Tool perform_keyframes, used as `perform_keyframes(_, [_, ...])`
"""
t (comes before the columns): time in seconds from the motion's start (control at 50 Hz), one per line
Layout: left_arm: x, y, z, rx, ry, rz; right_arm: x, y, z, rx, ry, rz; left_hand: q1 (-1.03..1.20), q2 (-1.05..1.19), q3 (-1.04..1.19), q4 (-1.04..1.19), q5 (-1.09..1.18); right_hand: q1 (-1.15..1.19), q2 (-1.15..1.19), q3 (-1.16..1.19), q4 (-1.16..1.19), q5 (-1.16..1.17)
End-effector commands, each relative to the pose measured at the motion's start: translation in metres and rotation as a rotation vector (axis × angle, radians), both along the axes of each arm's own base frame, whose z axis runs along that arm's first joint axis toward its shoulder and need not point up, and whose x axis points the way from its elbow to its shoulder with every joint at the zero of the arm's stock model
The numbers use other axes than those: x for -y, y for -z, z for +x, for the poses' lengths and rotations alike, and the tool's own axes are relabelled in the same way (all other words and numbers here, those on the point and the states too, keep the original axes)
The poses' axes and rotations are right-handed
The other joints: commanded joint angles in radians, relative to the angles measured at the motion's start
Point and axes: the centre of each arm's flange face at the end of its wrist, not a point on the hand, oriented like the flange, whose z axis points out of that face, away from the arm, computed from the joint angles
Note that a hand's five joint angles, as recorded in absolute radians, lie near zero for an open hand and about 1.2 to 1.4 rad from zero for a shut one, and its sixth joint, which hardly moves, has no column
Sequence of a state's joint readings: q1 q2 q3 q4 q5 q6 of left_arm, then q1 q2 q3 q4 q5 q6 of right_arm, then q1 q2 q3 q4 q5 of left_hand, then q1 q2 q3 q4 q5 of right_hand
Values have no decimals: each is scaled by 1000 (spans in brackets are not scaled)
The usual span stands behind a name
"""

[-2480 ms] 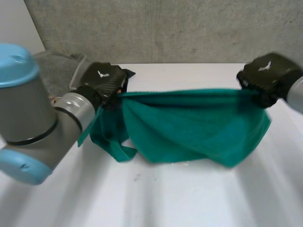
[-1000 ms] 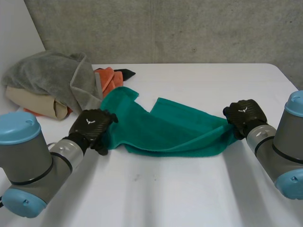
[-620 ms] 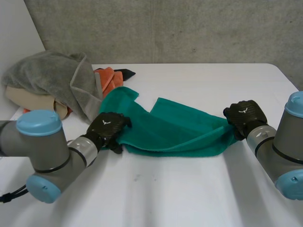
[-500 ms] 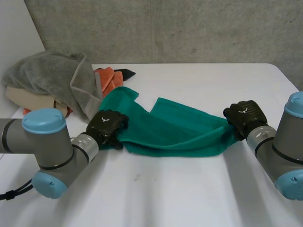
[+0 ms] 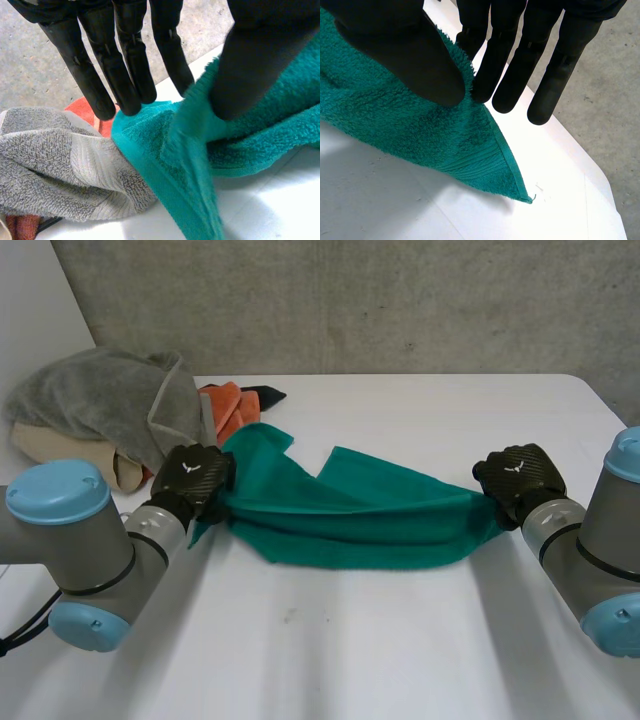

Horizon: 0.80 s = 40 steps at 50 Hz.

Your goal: Fold the laundry.

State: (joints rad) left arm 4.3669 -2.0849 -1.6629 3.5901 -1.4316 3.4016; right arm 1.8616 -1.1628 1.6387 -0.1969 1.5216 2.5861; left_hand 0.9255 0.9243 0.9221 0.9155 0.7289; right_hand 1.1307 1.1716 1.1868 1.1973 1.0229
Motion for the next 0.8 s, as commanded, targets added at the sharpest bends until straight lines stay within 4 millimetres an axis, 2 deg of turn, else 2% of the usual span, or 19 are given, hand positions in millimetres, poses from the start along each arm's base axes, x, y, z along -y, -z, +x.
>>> perform_keyframes(0.02, [7,2,8,9,-25,1,1,0,0,-5,1,-3,471,472,474,481,493,266,225,209,199,199])
perform_keyframes(0.12, [14,-13,21,26,-54,-41,4,-7,-2,-28,3,-18,471,472,474,481,493,266,225,209,199,199])
perform_keyframes(0.14, [10,-37,25,21,-57,-96,6,-13,-4,-52,5,-26,471,472,474,481,493,266,225,209,199,199])
perform_keyframes(0.16, [7,-48,27,18,-55,-120,6,-19,-6,-65,7,-38,471,472,474,481,493,266,225,209,199,199])
perform_keyframes(0.18, [4,-59,27,12,-50,-141,6,-30,-8,-75,11,-59,471,472,474,481,493,266,225,209,199,199])
perform_keyframes(0.2, [0,-70,28,7,-41,-161,4,-55,-15,-96,22,-111,471,472,474,481,493,266,225,209,199,199])
perform_keyframes(0.22, [-11,-91,26,-7,-10,-202,2,-69,-18,-108,26,-139,471,472,474,481,493,266,225,209,199,199])
perform_keyframes(0.26, [-20,-111,26,-23,12,-244,-2,-99,-25,-124,40,-206,471,472,474,481,493,266,225,209,199,199])
perform_keyframes(0.28, [-25,-123,26,-34,24,-268,-6,-123,-31,-131,56,-260,471,472,474,481,493,266,225,209,199,199])
perform_keyframes(0.3, [-36,-149,27,-55,41,-330,-8,-135,-33,-130,61,-288,471,472,474,481,493,266,225,209,199,199])
perform_keyframes(0.34, [-47,-170,30,-72,49,-386,-14,-157,-35,-124,71,-336,471,472,474,481,493,266,225,209,199,199])
perform_keyframes(0.36, [-59,-191,32,-90,55,-440,-21,-177,-38,-116,79,-375,471,472,474,481,493,266,225,209,199,199])
perform_keyframes(0.44, [-76,-227,37,-135,56,-525,-38,-211,-43,-108,85,-419,471,472,474,481,493,266,225,209,199,199])
perform_keyframes(0.46, [-78,-230,38,-140,55,-529,-42,-216,-43,-107,84,-422,471,472,474,481,493,266,225,209,199,199])
perform_keyframes(0.56, [-77,-231,38,-133,57,-474,-56,-223,-44,-126,72,-382,471,472,474,481,493,266,225,209,199,199])
perform_keyframes(0.64, [-54,-202,32,-95,57,-341,-53,-209,-48,-174,70,-294,471,472,474,481,493,266,225,209,199,199])
perform_keyframes(0.74, [-16,-154,20,-45,61,-190,-5,-155,-62,-256,111,-111,471,472,474,481,493,266,225,209,199,199])
perform_keyframes(0.76, [0,-138,15,-18,65,-158,0,-148,-62,-261,111,-93,471,472,474,481,493,266,225,209,199,199])
perform_keyframes(0.8, [15,-126,10,11,69,-147,12,-135,-61,-267,110,-62,471,472,474,481,493,266,225,209,199,199])
